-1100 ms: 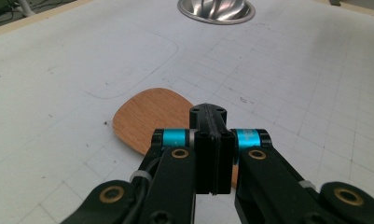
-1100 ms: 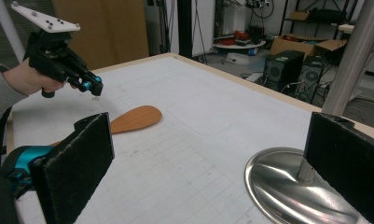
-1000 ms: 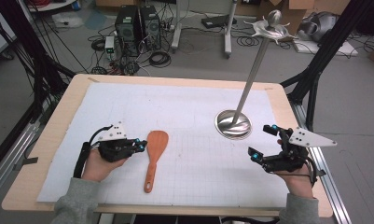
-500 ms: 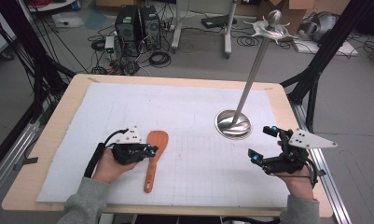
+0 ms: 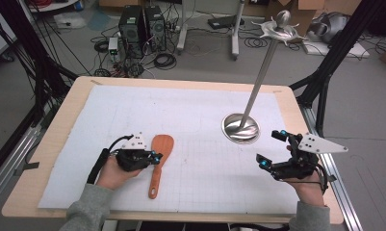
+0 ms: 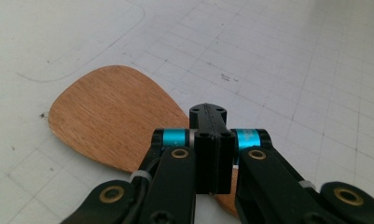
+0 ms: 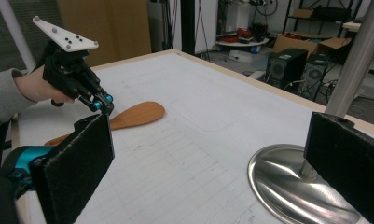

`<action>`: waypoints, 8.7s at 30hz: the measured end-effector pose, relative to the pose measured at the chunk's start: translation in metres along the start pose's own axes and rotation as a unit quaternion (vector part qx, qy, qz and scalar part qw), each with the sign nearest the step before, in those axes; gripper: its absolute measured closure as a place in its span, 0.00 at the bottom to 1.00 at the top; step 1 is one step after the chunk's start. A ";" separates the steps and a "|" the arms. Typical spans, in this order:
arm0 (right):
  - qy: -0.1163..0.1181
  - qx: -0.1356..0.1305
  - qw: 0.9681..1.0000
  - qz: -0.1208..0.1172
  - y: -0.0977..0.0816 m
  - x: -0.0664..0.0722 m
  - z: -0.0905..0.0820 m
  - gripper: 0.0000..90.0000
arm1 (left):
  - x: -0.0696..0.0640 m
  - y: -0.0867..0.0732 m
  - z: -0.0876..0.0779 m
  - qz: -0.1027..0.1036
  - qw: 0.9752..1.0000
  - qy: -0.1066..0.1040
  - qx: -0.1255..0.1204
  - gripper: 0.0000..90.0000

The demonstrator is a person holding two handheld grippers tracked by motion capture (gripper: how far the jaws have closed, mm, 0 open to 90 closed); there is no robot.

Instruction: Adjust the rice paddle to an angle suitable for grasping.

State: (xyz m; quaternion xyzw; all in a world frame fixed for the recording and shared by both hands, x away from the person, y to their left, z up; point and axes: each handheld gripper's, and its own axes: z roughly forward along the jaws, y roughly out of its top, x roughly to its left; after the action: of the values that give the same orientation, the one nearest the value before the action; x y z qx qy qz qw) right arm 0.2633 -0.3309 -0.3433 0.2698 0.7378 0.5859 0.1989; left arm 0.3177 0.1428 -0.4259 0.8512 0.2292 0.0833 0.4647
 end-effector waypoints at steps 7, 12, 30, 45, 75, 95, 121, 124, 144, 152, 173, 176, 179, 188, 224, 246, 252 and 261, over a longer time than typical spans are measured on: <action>0.000 0.005 1.000 0.002 -0.001 0.000 0.001 0.00 | -0.002 0.002 0.012 0.003 1.000 0.000 0.006 1.00; -0.002 0.007 1.000 0.001 -0.003 0.001 -0.001 0.00 | -0.001 0.007 0.019 0.006 1.000 0.003 0.007 1.00; -0.008 0.011 1.000 0.005 -0.006 0.001 -0.008 0.00 | 0.004 0.015 0.041 0.018 0.999 0.020 0.026 1.00; -0.010 0.014 1.000 0.006 -0.008 -0.001 -0.007 0.00 | 0.009 0.029 0.057 0.020 0.999 0.030 0.030 1.00; -0.001 0.024 1.000 0.000 -0.007 0.001 0.002 0.00 | 0.022 0.020 0.051 0.019 0.994 0.074 0.073 1.00; 0.009 0.027 1.000 -0.003 -0.003 -0.002 0.017 0.00 | 0.038 -0.011 0.002 -0.030 0.991 0.111 0.076 1.00; 0.026 0.006 1.000 0.000 0.005 -0.009 0.027 0.00 | 0.011 -0.039 -0.056 -0.048 0.993 0.109 0.009 1.00; 0.026 0.006 1.000 0.000 0.006 -0.010 0.028 0.00 | -0.002 -0.046 -0.063 -0.048 0.994 0.102 0.011 1.00; 0.024 0.003 1.000 0.001 0.007 -0.011 0.027 0.00 | -0.032 -0.064 -0.062 -0.024 0.996 0.077 0.046 0.99; 0.022 0.008 1.000 -0.003 0.006 -0.009 0.025 0.00 | -0.034 -0.060 -0.052 -0.017 0.996 0.071 0.049 0.99; 0.018 0.024 1.000 -0.003 0.002 -0.005 0.022 0.00 | -0.029 -0.043 -0.029 -0.009 0.995 0.075 0.059 0.99; 0.019 0.025 0.999 -0.005 0.002 -0.005 0.024 0.00 | -0.028 -0.038 -0.025 -0.011 0.995 0.075 0.064 0.99; 0.020 0.024 0.999 -0.006 0.002 -0.006 0.025 0.00 | -0.025 -0.032 -0.017 -0.018 0.995 0.072 0.068 0.99; 0.018 0.022 1.000 -0.002 0.001 -0.007 0.022 0.00 | -0.020 -0.019 -0.002 -0.025 0.994 0.075 0.077 0.99; 0.021 0.028 0.999 -0.001 0.000 -0.011 0.027 0.00 | 0.007 0.007 0.013 -0.056 0.994 0.090 0.032 1.00; 0.030 0.026 0.999 -0.003 0.001 -0.008 0.028 0.00 | 0.081 -0.008 -0.026 -0.080 0.982 0.161 0.063 1.00; 0.028 0.026 0.999 -0.004 0.001 -0.008 0.027 0.00 | 0.090 -0.016 -0.026 -0.089 0.979 0.174 0.063 0.99; 0.028 0.028 0.999 -0.003 0.000 -0.008 0.027 0.00 | 0.099 -0.022 -0.023 -0.105 0.976 0.178 0.069 0.99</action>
State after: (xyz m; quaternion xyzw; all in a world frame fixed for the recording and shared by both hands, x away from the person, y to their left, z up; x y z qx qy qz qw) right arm 0.2858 -0.3153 -0.3493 0.2567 0.7600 0.5718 0.1719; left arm 0.3902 0.2164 -0.4386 0.8236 0.4018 0.1682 0.3632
